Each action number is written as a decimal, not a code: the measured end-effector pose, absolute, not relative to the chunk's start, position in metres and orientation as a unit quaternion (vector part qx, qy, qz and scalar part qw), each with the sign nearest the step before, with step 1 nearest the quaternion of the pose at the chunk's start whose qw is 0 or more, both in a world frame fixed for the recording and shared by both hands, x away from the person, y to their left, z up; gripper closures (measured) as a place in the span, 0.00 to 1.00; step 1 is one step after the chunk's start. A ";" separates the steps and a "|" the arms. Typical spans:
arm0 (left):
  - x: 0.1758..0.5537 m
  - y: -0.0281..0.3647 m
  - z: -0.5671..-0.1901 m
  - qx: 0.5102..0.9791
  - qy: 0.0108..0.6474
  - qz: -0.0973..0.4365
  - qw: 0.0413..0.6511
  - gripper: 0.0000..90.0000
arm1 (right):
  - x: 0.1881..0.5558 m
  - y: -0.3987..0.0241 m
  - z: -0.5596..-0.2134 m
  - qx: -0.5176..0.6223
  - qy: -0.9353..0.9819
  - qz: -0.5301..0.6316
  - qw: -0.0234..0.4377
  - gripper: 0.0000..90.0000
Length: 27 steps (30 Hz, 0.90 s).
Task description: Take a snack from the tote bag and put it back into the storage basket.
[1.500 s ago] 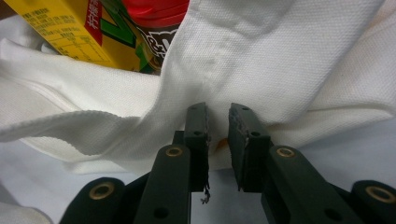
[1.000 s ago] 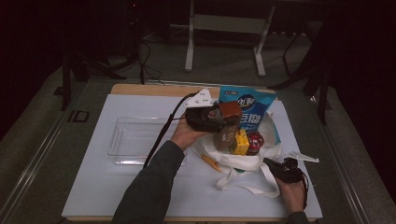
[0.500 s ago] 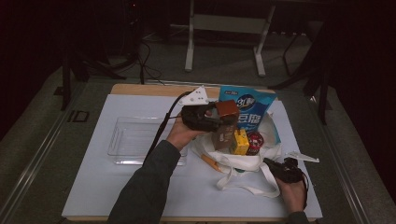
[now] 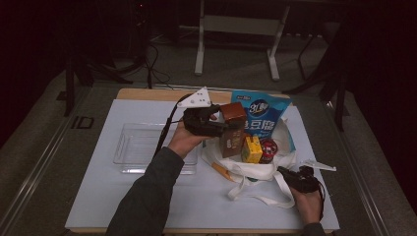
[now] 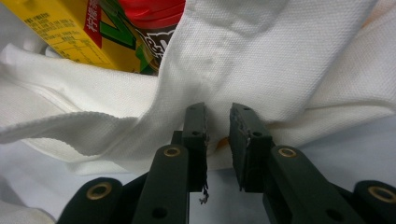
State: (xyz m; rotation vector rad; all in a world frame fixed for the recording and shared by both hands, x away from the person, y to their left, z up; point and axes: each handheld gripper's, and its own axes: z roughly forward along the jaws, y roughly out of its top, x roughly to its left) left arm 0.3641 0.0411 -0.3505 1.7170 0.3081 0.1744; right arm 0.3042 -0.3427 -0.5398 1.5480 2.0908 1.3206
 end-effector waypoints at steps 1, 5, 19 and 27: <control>0.363 0.042 -0.350 0.752 0.137 0.077 0.640 0.48 | 0.304 -0.343 -0.540 0.527 0.712 0.450 0.112 0.85; 0.362 0.047 -0.345 0.754 0.137 0.079 0.638 0.48 | 0.304 -0.343 -0.540 0.527 0.712 0.450 0.112 0.85; 0.353 0.062 -0.329 0.759 0.133 0.096 0.630 0.48 | 0.304 -0.343 -0.540 0.527 0.712 0.450 0.111 0.85; 0.352 0.072 -0.328 0.765 0.133 0.100 0.623 0.48 | 0.304 -0.343 -0.540 0.527 0.712 0.450 0.111 0.85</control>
